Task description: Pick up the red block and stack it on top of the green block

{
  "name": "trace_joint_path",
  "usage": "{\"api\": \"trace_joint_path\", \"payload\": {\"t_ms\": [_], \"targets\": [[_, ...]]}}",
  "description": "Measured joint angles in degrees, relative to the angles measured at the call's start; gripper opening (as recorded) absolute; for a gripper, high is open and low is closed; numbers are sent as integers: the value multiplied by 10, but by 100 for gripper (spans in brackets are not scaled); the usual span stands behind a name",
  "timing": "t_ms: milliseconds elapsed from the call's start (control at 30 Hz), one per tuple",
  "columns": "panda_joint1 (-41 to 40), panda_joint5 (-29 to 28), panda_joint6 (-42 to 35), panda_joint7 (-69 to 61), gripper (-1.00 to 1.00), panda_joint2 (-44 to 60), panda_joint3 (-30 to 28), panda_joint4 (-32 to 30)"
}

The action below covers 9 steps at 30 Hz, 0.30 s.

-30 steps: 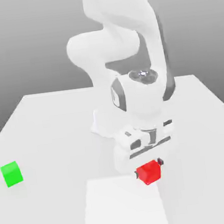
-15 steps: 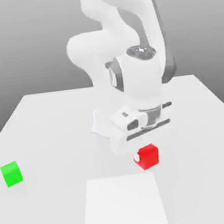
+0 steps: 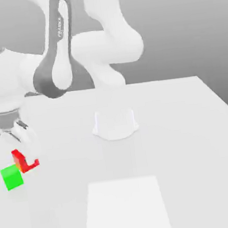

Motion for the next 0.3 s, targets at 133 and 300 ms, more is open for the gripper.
{"api": "trace_joint_path", "payload": {"t_ms": [133, 300], "targets": [[-31, 68, 50, -29, -100, 70, 30, 15], [-52, 119, 93, -65, 100, 121, 64, 19]]}}
